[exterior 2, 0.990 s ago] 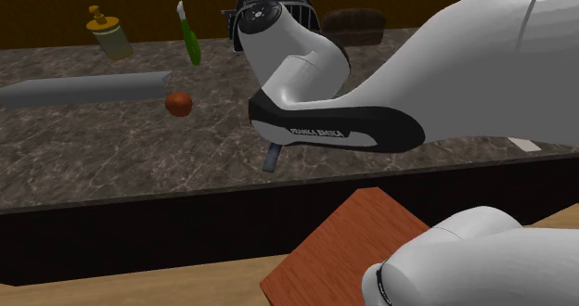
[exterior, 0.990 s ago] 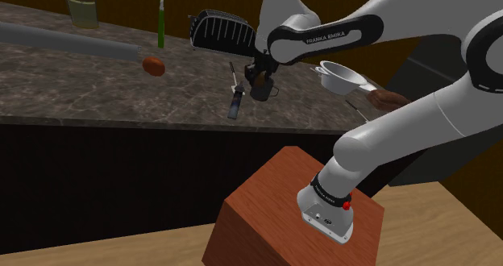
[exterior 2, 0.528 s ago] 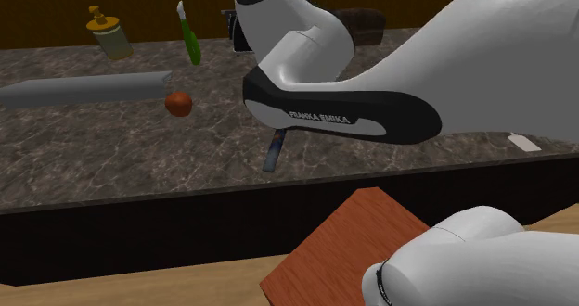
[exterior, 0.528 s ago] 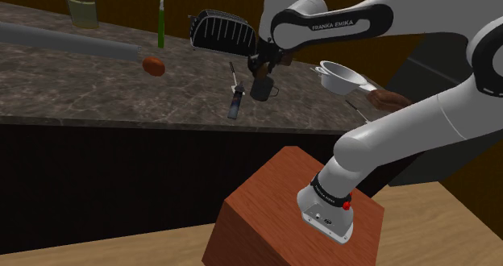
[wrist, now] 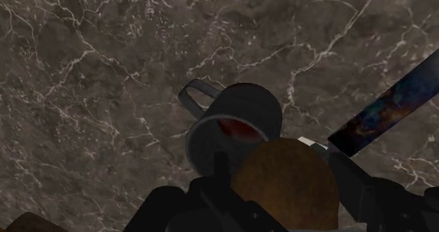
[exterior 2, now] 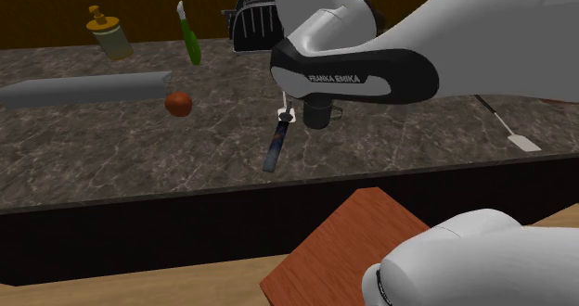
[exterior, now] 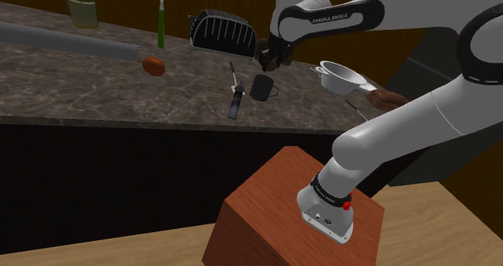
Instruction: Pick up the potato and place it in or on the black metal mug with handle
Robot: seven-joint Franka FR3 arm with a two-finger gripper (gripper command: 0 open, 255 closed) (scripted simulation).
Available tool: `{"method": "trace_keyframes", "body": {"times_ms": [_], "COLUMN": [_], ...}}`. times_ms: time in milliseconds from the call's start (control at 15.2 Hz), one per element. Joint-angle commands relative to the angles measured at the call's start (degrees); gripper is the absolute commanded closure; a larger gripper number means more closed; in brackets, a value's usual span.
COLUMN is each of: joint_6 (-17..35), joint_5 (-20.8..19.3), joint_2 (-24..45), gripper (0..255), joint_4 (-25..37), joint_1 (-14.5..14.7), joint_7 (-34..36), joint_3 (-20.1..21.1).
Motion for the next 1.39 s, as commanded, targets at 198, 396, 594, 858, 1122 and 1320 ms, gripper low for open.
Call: {"method": "trace_keyframes", "body": {"times_ms": [198,396,594,858,1122,1320], "joint_6": [3.15,5.45,7.68,10.67,13.67,13.67], "joint_5": [-1.61,-2.31,-3.06,-4.21,-5.58,-5.58], "joint_2": [4.87,6.97,7.81,9.13,10.68,10.68], "gripper": [255,255,255,255,255,255], "joint_4": [3.52,3.8,2.29,0.45,-1.19,-1.19], "joint_1": [-2.88,-3.8,-4.02,-4.37,-4.78,-4.78], "joint_7": [-5.55,-6.67,-5.69,-4.26,-2.65,-2.65], "joint_3": [-4.4,-5.67,-5.61,-5.52,-5.4,-5.4]}}
